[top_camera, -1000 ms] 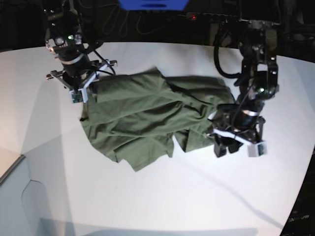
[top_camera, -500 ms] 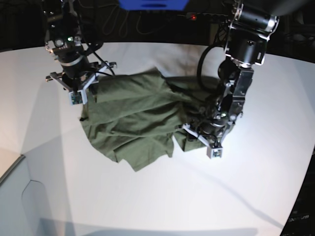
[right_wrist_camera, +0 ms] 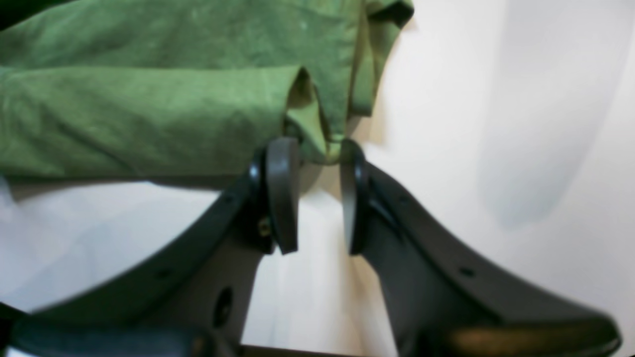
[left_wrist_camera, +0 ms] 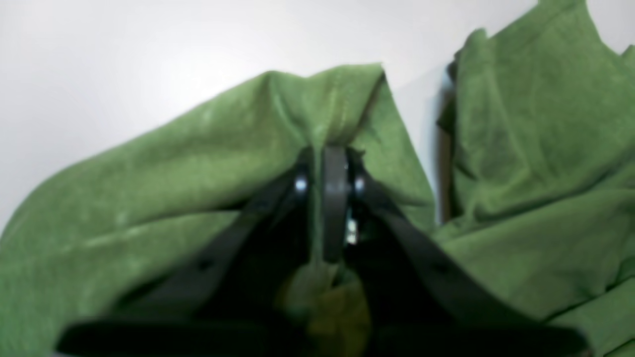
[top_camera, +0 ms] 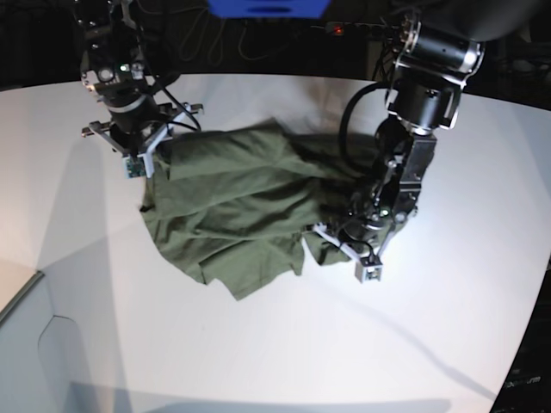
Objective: Layout the t-shirt on the table in an organized manner, then fold the t-shirt properly
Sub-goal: 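Release with the left gripper and regrasp the shirt fabric nearby, then drag the held fabric with the left gripper away from the right gripper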
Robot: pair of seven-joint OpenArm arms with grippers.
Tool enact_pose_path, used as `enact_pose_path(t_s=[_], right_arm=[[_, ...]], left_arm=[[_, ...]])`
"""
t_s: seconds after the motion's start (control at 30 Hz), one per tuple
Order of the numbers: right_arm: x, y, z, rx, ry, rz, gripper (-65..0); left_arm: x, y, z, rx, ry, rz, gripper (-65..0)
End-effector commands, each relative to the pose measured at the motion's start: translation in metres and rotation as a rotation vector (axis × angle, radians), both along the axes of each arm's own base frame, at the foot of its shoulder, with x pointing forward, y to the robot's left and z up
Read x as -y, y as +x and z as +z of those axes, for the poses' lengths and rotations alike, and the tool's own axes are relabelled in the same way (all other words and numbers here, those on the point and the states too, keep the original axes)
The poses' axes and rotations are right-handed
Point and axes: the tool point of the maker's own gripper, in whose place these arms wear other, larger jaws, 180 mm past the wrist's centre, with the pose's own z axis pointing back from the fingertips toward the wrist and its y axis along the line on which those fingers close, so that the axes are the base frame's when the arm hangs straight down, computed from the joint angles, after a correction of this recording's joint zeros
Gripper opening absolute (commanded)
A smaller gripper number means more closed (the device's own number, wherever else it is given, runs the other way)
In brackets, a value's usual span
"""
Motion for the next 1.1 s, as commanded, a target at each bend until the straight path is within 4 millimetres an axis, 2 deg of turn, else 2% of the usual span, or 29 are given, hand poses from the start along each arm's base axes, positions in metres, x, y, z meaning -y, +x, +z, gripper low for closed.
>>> enact_pose_path(t_s=[0.0, 0.07, 0.2, 0.27, 0.33, 0.47, 0.6, 0.7, 0.77, 0.83, 0.97, 1.07], right_arm=[[0.002, 0.008, 0.010, 0.044, -0.004, -0.007, -49.9], [0.002, 0.010, 0.011, 0.050, -0.004, -0.007, -49.9], [0.002, 0.015, 0.014, 0.061, -0.004, -0.007, -49.9], [0.002, 0.017, 0.014, 0.064, -0.004, -0.007, -49.9], [0.000, 0.017, 0.015, 0.067, -0.002, -0.003, -49.9], [0.000, 0.022, 0.013, 0.068, 0.000, -0.003, -49.9], [0.002, 0.024, 0.002, 0.045, -0.003, -0.008, -49.9], [0.004, 0.023, -0.007, 0.024, -0.005, -0.012, -49.9], [0.005, 0.023, -0.010, 0.017, -0.007, -0.013, -49.9], [0.005, 0.023, -0.012, 0.012, -0.006, -0.015, -49.8], [0.001, 0.023, -0.013, 0.010, 0.004, -0.017, -49.8], [0.000, 0.024, -0.012, 0.013, 0.006, -0.017, -49.8]], left_arm=[[0.002, 0.023, 0.031, 0.099, -0.014, 0.000, -65.0], [0.004, 0.024, 0.053, 0.165, -0.035, 0.002, -64.7], [-0.023, 0.023, 0.112, 0.293, -0.087, 0.085, -64.8], [-0.047, 0.020, 0.141, 0.345, -0.097, 0.143, -64.8], [-0.073, 0.012, 0.161, 0.382, -0.096, 0.203, -64.8], [-0.140, -0.010, 0.182, 0.429, -0.065, 0.365, -64.8], [-0.208, -0.044, 0.184, 0.433, -0.044, 0.545, -64.8], [-0.258, -0.082, 0.174, 0.421, -0.101, 0.713, -64.8], [-0.282, -0.109, 0.163, 0.411, -0.146, 0.807, -64.7], [-0.291, -0.129, 0.141, 0.364, -0.198, 0.862, -64.5], [-0.288, -0.158, 0.095, 0.252, -0.295, 0.915, -64.3], [-0.284, -0.177, 0.077, 0.203, -0.338, 0.937, -58.3]])
